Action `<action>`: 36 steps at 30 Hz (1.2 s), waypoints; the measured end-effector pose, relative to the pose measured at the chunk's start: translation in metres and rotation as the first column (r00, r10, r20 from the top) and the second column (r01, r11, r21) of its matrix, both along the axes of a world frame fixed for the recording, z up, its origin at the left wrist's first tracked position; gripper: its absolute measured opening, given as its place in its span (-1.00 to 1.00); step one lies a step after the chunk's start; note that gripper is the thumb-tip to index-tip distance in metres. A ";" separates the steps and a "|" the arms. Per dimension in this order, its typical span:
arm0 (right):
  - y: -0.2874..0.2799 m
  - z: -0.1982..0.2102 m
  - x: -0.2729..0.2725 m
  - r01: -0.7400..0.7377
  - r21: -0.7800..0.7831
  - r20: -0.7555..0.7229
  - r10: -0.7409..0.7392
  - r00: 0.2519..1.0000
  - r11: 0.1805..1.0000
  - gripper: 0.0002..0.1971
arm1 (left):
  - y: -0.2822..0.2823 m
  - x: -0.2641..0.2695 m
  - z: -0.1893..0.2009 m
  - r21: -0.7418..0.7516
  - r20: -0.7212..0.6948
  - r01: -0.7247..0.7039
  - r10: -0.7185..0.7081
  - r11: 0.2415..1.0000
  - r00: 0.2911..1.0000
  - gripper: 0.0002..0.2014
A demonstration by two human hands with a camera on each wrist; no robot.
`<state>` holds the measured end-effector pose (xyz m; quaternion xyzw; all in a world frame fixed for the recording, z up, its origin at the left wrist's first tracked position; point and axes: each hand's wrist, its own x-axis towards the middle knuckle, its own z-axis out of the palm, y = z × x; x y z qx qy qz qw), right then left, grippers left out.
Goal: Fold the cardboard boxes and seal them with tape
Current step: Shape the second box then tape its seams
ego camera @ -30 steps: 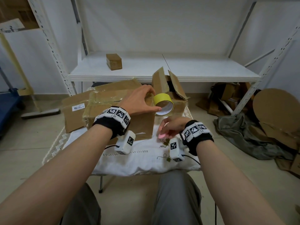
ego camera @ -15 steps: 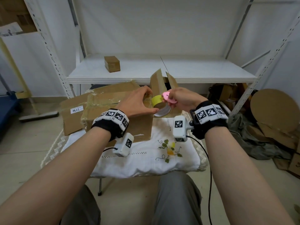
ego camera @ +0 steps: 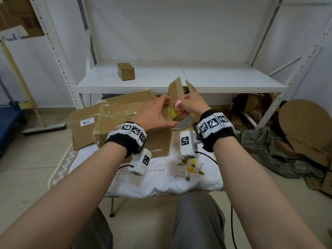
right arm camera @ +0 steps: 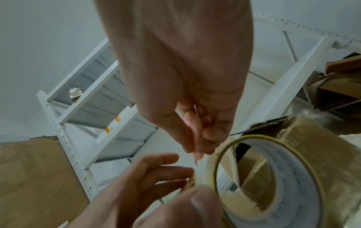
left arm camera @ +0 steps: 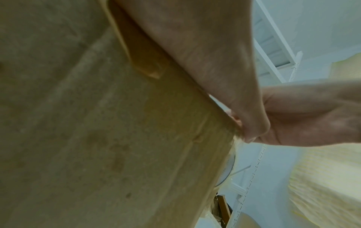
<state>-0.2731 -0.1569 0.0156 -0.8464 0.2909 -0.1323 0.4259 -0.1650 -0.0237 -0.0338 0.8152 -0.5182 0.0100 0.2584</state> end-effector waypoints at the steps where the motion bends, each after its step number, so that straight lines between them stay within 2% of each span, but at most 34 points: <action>1: 0.001 0.001 0.002 0.018 -0.004 0.008 -0.018 1.000 1.000 -0.74 | 0.000 0.000 0.000 0.002 0.001 0.002 -0.002 1.000 1.000 -0.09; 23: 0.008 0.000 0.024 0.061 -0.060 -0.080 -0.065 0.995 0.996 -0.73 | -0.003 0.001 0.000 0.015 0.011 0.013 -0.013 1.000 1.000 -0.10; 28: 0.008 0.000 0.023 0.034 -0.027 -0.100 -0.037 0.994 0.999 -0.73 | -0.003 0.001 0.000 0.007 0.011 0.016 -0.016 1.000 1.000 -0.10; 33: 0.007 0.001 0.021 0.026 0.012 -0.122 -0.024 0.992 1.000 -0.83 | -0.003 0.001 -0.001 0.004 0.024 0.016 -0.016 1.000 1.000 -0.10; 36: 0.007 0.001 0.019 0.048 0.031 -0.093 -0.045 0.995 0.998 -0.84 | -0.003 0.002 -0.001 0.005 0.025 0.021 -0.021 1.000 0.999 -0.09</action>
